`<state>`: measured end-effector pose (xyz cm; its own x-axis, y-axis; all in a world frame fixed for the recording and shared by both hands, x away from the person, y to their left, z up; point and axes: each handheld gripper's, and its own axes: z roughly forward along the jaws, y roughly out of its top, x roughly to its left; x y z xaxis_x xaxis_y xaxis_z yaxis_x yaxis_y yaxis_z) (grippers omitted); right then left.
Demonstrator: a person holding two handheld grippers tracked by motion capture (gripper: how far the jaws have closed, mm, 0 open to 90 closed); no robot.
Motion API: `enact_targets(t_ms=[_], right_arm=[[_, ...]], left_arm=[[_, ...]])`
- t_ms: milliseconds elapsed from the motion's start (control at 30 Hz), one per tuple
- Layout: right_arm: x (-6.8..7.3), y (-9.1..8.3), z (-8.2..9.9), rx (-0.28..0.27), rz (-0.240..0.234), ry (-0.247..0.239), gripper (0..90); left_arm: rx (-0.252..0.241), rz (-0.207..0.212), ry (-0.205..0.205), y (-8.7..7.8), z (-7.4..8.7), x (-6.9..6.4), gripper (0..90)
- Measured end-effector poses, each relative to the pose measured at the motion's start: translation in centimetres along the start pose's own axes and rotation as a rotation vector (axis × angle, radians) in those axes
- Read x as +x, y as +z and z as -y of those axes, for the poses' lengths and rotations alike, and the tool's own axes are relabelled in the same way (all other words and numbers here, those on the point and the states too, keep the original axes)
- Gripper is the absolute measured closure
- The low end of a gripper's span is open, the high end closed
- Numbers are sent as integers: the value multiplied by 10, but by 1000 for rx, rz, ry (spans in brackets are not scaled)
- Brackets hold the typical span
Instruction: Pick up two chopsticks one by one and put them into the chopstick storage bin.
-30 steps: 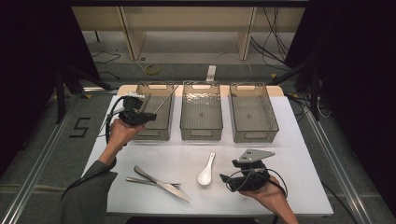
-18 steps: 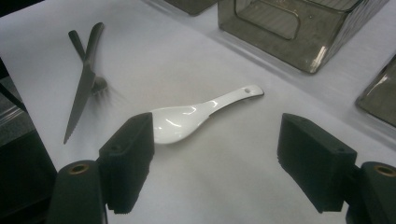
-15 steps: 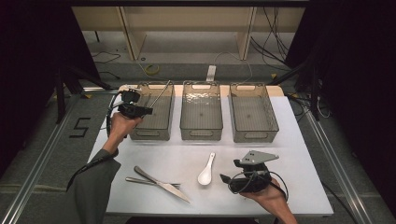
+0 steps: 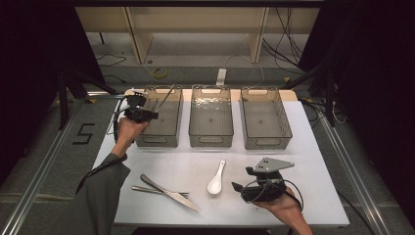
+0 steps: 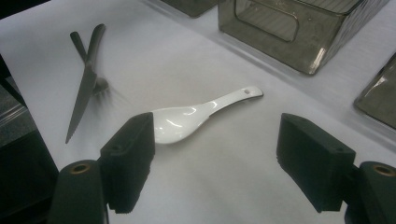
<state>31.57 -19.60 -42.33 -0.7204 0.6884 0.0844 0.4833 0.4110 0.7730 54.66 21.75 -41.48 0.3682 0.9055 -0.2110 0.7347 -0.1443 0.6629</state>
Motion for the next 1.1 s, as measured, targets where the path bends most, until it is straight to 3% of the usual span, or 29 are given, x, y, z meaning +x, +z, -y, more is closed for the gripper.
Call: enact_targets(t_ms=[233,300,367,567,867,1100], right_arm=[[1,0,0,2,-4,-4,289],[2,0,0,4,-6,-6,289],[2,0,0,6,-7,-6,289],[2,0,0,4,-7,-4,289],[3,2,-1,9,-9,-5,289],[2,3,-4,6,-10,-5,289]], left_arm=[[-3,-22,9,3,-1,3,828],[-11,-18,-10,5,-3,3,734],[-18,-20,-2,5,-4,1,609],[-42,8,2,-7,-8,-4,453],[-48,52,5,-26,-4,-11,362],[-60,84,45,-39,5,-22,298]])
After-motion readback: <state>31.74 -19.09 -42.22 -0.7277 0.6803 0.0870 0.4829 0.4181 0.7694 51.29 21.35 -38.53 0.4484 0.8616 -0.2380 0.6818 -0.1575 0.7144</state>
